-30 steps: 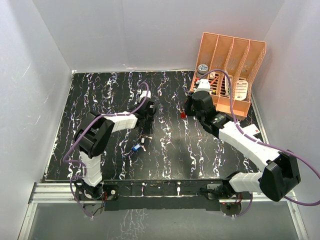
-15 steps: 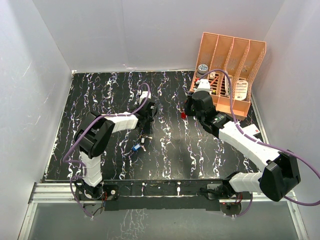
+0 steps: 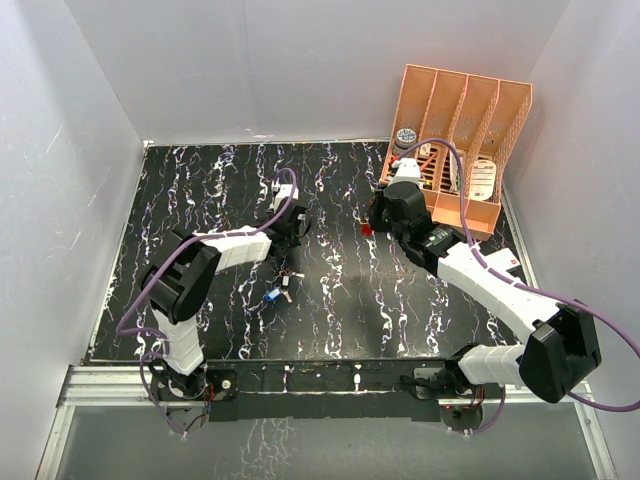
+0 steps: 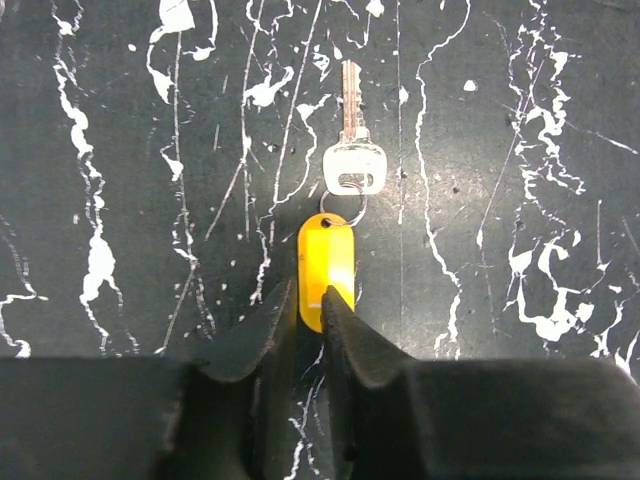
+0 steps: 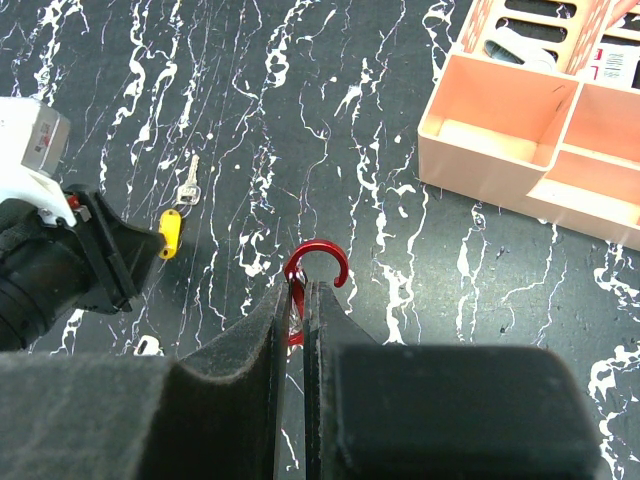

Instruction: Put the keys on the keyring

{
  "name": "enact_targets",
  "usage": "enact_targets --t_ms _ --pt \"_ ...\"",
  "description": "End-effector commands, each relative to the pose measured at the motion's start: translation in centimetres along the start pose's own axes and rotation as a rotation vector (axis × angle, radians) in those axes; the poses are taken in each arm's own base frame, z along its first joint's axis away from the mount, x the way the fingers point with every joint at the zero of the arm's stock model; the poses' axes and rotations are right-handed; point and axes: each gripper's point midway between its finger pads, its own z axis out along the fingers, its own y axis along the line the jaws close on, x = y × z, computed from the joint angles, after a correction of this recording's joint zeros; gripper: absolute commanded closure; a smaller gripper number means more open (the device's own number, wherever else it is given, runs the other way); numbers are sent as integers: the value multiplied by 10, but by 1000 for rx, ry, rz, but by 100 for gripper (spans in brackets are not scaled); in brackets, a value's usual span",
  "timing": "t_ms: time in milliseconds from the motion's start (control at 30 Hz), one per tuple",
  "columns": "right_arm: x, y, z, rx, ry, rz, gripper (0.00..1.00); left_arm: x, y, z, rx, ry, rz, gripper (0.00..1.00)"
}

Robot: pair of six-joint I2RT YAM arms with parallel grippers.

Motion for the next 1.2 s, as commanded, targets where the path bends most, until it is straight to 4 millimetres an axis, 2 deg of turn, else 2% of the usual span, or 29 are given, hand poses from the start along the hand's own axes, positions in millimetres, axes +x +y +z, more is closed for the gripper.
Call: enact_targets --t_ms 0,200,267,300,433,500,567,900,1167 --pt "-16 4 0 -17 -59 14 100 -16 12 -22 -23 -42 21 87" --pt "-13 3 1 -15 -52 13 100 -29 14 -32 -14 -72 27 96" --pt "-14 4 0 -16 -54 14 100 -27 14 -32 -3 -56 11 95" --pt "-14 4 0 -16 -54 15 100 -27 13 -32 9 -49 -4 91" --pt "-15 4 0 -17 -56 15 100 -23 6 -31 96 -27 -80 58" --pt "-16 3 -1 -16 -58 14 100 -20 5 -28 121 -13 -114 48" --pt "-16 3 -2 -17 -59 14 100 -21 3 -25 133 -19 -114 45" --pt "-14 3 -1 -16 -57 12 100 -37 3 -9 129 -118 19 48" --pt "-13 3 1 -13 -55 9 100 -38 -5 7 147 -127 104 53"
